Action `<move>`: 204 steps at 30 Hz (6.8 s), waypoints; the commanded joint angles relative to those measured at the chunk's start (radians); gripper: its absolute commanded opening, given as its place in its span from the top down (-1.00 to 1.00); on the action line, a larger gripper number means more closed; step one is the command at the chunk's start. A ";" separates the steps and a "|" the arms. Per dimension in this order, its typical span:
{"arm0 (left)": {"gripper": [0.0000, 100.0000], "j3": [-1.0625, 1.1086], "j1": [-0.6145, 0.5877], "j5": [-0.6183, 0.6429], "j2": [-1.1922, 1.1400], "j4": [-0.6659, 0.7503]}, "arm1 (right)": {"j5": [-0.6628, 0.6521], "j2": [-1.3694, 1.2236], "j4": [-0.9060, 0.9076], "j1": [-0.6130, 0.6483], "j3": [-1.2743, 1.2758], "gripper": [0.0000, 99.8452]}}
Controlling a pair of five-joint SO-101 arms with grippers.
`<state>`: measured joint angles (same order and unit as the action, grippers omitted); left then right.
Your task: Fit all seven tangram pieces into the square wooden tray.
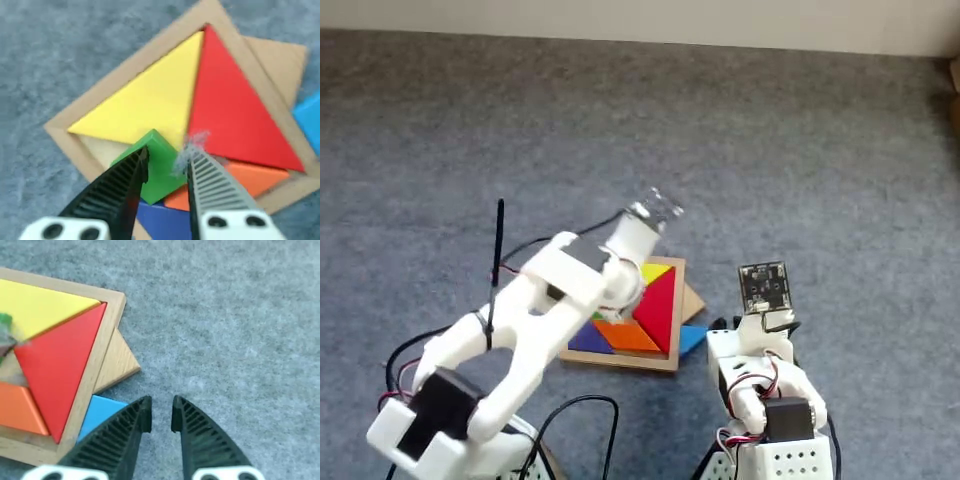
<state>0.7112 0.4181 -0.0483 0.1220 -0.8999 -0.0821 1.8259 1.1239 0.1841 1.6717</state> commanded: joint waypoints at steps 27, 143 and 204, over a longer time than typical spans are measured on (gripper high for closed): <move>0.73 -0.179 -0.183 0.132 -0.013 0.025 | 0.005 0.010 -0.019 -0.012 0.097 0.85; 0.94 0.226 -0.033 -0.106 0.309 0.109 | 0.005 0.010 -0.016 -0.012 0.097 0.85; 0.60 0.433 -0.429 0.121 0.800 0.109 | -0.117 -0.091 0.074 0.062 -0.173 0.84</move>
<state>1.1531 0.0023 0.0606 0.8938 -0.7925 -0.1849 1.8090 1.1715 0.1841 1.6210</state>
